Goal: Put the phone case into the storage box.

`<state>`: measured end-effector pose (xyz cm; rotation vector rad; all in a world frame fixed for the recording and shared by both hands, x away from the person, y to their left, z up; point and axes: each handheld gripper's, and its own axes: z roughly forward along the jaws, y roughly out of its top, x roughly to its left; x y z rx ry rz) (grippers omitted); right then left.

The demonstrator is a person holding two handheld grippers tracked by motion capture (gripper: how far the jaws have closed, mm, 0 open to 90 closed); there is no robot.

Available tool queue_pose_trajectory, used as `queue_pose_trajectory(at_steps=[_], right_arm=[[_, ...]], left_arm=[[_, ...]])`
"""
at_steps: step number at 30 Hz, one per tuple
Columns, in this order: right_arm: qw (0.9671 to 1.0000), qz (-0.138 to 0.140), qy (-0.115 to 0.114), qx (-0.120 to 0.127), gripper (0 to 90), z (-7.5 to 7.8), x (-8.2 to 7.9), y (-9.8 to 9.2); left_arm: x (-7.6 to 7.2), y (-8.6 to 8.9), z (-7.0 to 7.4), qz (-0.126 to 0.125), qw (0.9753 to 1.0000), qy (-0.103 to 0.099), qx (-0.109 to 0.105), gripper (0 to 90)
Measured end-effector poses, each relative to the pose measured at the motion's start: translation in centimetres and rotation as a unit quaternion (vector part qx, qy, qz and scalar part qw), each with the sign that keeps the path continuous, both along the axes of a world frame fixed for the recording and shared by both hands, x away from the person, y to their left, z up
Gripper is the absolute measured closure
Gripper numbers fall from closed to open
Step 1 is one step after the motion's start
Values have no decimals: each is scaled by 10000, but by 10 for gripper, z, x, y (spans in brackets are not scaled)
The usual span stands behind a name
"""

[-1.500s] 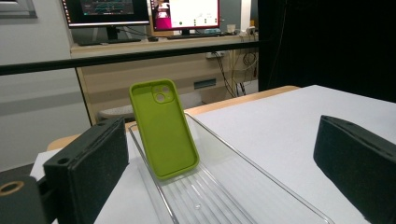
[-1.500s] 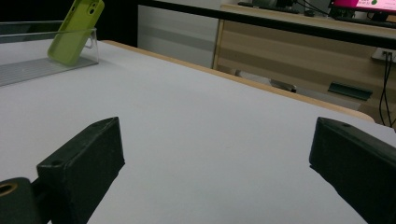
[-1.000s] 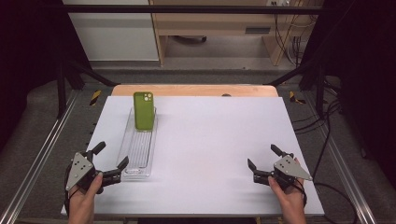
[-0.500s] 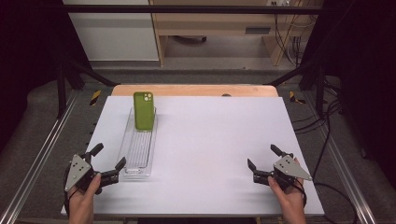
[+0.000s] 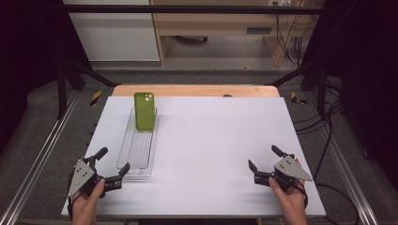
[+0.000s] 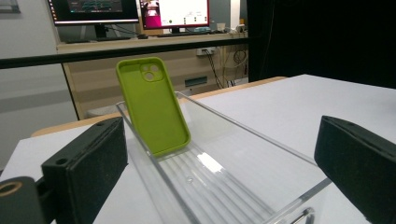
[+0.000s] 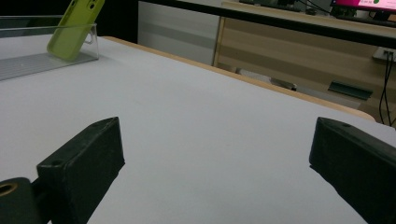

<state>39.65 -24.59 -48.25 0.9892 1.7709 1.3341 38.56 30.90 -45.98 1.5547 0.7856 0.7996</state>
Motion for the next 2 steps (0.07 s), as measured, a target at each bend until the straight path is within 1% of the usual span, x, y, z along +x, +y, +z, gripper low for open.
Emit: queue_pose_trajectory(at_steps=[2], right_arm=[[10000,-8,4,-27,34,0,0,0]], left_arm=[[0,-3,0,-2,10000,4,16,9]])
